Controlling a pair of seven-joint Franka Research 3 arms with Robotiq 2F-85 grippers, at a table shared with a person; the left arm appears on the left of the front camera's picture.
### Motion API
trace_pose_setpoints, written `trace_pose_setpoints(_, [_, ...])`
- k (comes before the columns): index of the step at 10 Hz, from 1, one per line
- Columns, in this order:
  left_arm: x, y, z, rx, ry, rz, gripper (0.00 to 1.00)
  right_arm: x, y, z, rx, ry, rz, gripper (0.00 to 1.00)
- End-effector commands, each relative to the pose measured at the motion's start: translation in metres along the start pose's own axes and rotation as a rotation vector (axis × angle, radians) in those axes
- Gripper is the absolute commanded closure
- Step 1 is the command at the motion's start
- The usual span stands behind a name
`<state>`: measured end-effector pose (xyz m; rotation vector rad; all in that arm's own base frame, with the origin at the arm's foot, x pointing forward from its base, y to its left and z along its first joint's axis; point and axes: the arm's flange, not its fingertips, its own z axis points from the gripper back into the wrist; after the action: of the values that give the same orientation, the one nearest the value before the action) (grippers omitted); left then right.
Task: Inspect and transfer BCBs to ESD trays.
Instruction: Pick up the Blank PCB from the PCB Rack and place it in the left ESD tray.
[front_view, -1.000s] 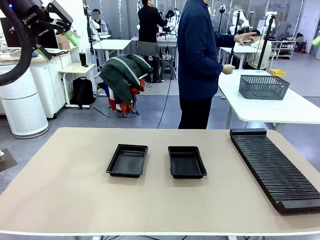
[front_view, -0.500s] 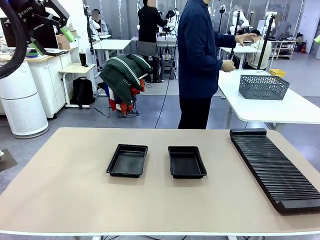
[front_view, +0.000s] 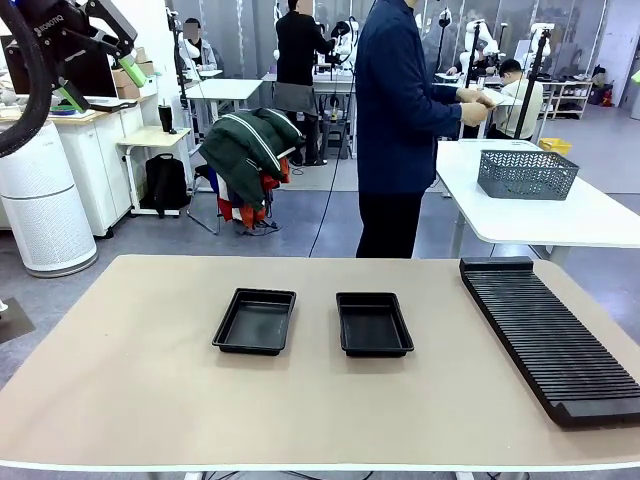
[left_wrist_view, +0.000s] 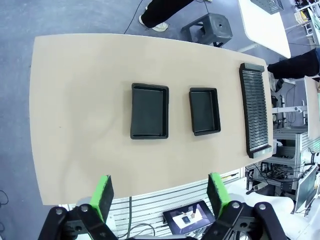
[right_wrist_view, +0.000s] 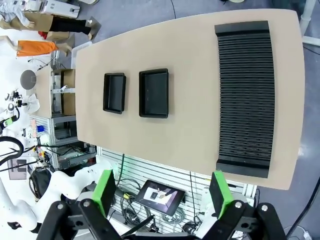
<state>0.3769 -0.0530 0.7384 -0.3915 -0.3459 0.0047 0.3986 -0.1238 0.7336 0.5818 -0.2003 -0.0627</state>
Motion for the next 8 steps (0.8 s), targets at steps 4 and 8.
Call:
trace_pose_setpoints(4, [-0.0006,-0.0012,0.0018,0.001,0.001,0.0,0.0,0.0004,-0.0006,-0.0006,-0.004,0.004,-0.001,0.0])
trace_pose_setpoints(8, [-0.0007,0.0002,-0.0022,-0.008,0.016,0.004,0.0,0.0004,-0.0006,-0.0006,-0.004,0.004,-0.001,0.0])
